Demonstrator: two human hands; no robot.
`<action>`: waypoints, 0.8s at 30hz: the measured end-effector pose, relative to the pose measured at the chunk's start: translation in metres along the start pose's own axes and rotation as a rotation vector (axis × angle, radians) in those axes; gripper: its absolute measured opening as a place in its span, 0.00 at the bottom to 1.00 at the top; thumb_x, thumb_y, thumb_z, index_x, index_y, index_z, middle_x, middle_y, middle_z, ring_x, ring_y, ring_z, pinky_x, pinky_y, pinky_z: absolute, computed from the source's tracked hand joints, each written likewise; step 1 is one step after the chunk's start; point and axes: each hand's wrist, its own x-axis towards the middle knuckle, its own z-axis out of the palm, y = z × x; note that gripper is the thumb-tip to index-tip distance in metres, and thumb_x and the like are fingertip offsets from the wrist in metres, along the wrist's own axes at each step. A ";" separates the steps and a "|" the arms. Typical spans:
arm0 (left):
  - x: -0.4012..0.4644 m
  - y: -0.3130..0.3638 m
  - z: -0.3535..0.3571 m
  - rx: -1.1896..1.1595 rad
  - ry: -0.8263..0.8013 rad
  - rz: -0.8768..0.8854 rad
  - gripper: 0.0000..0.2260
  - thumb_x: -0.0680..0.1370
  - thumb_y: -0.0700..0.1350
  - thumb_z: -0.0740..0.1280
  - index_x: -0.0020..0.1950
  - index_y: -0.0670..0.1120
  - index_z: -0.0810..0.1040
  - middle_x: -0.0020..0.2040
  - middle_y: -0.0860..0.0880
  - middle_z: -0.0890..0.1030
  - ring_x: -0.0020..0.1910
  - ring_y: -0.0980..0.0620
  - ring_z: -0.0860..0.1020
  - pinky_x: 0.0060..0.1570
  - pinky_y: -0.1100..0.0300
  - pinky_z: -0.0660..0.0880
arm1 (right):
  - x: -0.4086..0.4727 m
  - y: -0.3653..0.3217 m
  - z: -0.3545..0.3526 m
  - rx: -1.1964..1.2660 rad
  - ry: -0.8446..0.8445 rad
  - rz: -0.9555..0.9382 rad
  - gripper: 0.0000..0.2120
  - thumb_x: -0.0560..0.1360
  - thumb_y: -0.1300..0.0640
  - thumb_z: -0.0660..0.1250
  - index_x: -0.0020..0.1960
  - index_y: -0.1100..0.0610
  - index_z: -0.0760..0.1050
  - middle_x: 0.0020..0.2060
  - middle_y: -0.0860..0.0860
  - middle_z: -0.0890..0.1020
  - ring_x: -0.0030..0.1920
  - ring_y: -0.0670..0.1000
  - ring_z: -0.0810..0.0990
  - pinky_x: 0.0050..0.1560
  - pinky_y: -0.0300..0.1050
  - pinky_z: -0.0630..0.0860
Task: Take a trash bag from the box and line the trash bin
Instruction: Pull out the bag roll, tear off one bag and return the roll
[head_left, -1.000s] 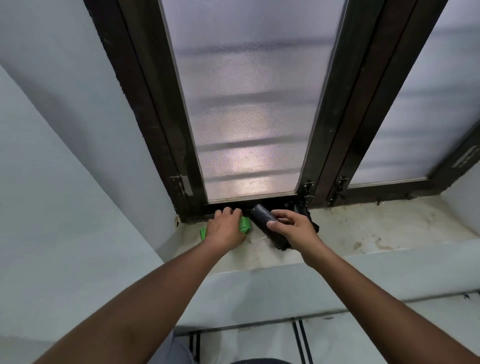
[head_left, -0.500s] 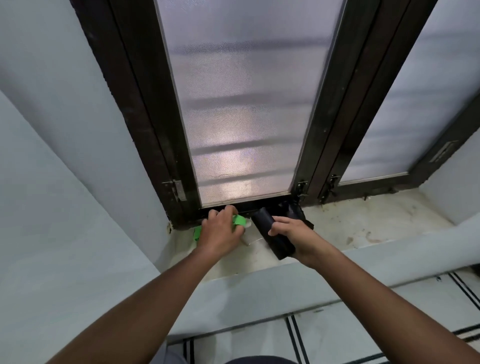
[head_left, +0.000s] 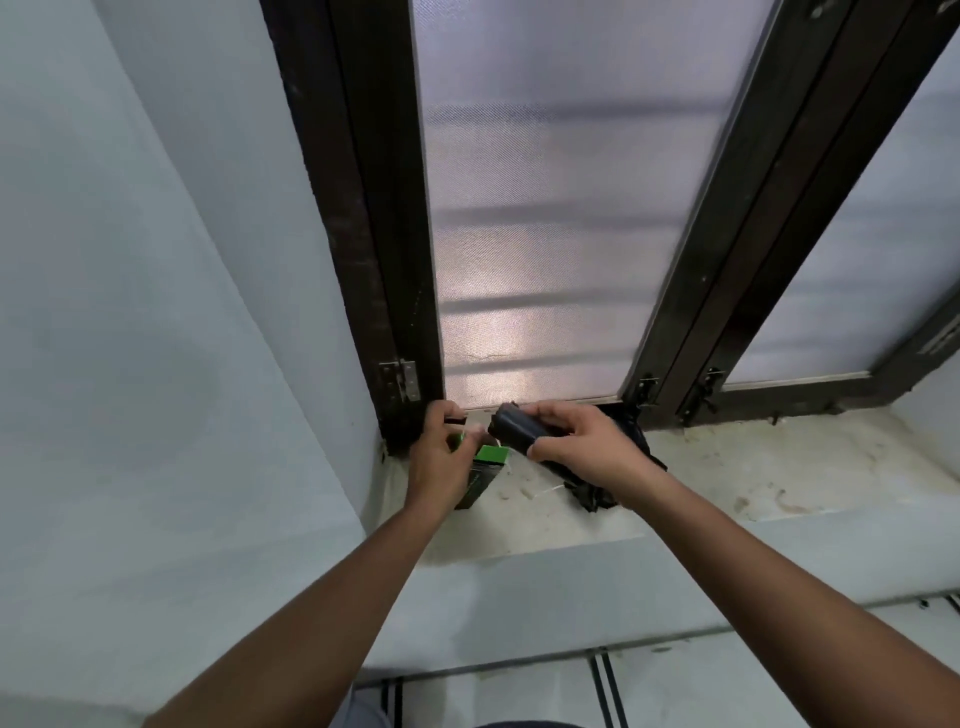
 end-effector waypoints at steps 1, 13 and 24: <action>-0.001 0.000 -0.002 0.001 -0.012 0.022 0.08 0.81 0.45 0.69 0.54 0.56 0.72 0.48 0.57 0.80 0.48 0.58 0.81 0.42 0.61 0.79 | 0.002 -0.005 0.001 -0.061 0.002 -0.016 0.20 0.72 0.60 0.72 0.60 0.42 0.82 0.49 0.43 0.87 0.44 0.44 0.84 0.44 0.37 0.78; -0.003 -0.004 -0.024 -0.068 -0.215 -0.037 0.23 0.69 0.45 0.79 0.62 0.60 0.81 0.60 0.54 0.82 0.58 0.54 0.81 0.54 0.59 0.80 | 0.027 -0.032 0.003 -0.483 -0.180 -0.048 0.24 0.74 0.58 0.70 0.68 0.43 0.79 0.59 0.45 0.82 0.54 0.45 0.80 0.46 0.30 0.72; -0.013 -0.001 -0.029 -0.014 -0.197 -0.052 0.23 0.68 0.39 0.78 0.60 0.56 0.81 0.58 0.56 0.82 0.61 0.54 0.79 0.62 0.50 0.79 | 0.043 -0.066 0.030 -1.231 -0.293 -0.214 0.20 0.76 0.48 0.65 0.67 0.33 0.76 0.52 0.47 0.79 0.54 0.53 0.79 0.45 0.46 0.72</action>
